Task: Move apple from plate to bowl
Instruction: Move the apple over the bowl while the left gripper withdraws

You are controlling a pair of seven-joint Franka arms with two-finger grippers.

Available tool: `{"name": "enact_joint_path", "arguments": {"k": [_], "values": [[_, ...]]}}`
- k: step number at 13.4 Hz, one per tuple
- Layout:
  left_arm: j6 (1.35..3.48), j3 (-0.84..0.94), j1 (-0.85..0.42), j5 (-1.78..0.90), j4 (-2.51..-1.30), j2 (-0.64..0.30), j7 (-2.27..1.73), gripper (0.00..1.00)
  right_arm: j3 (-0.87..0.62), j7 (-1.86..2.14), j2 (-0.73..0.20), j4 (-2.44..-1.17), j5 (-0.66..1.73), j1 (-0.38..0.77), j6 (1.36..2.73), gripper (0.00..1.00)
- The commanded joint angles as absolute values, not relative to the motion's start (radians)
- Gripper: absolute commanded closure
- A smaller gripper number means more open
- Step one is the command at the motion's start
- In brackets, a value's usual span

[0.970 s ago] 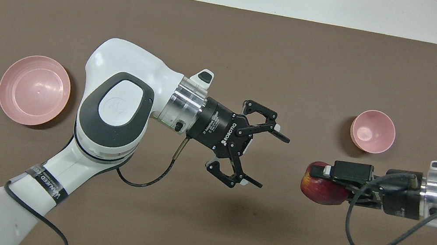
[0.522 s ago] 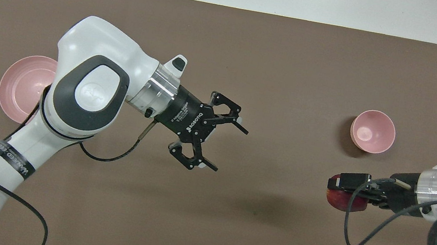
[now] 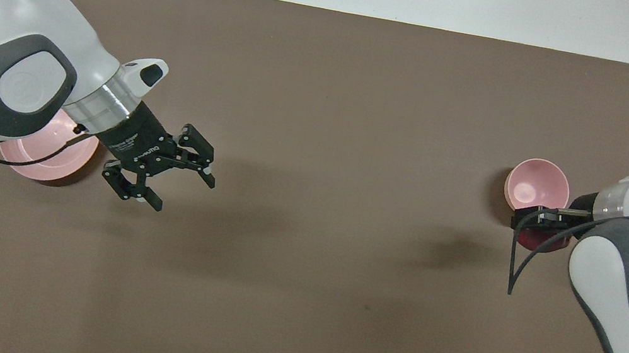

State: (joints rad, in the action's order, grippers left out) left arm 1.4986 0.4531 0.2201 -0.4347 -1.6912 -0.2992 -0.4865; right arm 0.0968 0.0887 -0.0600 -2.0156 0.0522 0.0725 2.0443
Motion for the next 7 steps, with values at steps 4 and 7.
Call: {"name": "enact_joint_path", "arguments": {"k": [4, 7], "values": [[1.486, 0.436, 0.295, -0.213, -1.658, -0.279, -0.347, 0.00, 0.087, 0.141, -0.261, -1.858, -0.123, 0.064, 2.149, 1.00], [1.477, 0.431, 0.299, -0.183, -1.620, -0.230, -0.345, 0.00, 0.087, 0.140, -0.270, -1.873, -0.132, 0.055, 2.152, 1.00]]}}
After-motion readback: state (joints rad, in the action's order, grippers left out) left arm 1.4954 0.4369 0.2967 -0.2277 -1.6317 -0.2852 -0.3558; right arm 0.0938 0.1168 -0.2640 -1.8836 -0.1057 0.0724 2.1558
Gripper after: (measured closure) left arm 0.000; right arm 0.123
